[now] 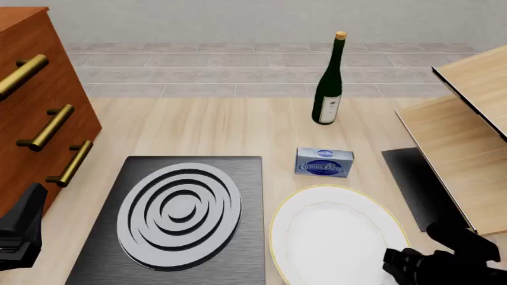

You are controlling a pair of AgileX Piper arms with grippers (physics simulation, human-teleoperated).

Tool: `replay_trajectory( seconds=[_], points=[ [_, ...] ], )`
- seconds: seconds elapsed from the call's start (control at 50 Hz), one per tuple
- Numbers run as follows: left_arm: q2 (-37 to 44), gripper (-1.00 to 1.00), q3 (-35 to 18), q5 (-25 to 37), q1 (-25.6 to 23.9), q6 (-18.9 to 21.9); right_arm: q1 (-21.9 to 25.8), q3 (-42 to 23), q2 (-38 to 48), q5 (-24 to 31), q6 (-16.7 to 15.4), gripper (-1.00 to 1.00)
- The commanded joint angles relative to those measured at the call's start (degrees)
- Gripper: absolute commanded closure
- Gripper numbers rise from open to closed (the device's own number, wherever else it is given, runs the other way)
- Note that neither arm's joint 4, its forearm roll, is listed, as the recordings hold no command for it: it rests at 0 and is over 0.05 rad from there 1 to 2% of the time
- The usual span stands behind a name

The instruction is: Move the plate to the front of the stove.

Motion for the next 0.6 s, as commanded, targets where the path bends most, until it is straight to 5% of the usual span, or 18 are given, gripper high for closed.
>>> replay_trajectory(
  seconds=[0.02, 0.24, 0.6],
  points=[
    [0.0, -1.00, 0.0, 0.0, 0.0, 0.0, 0.2, 0.7, -3.1, 1.2, -1.9, 1.00],
    [0.0, -1.00, 0.0, 0.0, 0.0, 0.0, -3.1, -3.5, -14.3, 14.1, -4.3, 1.00],
    [0.0, -1.00, 0.0, 0.0, 0.0, 0.0, -8.4, -9.5, -20.1, 22.6, -8.6, 1.00]
  ],
)
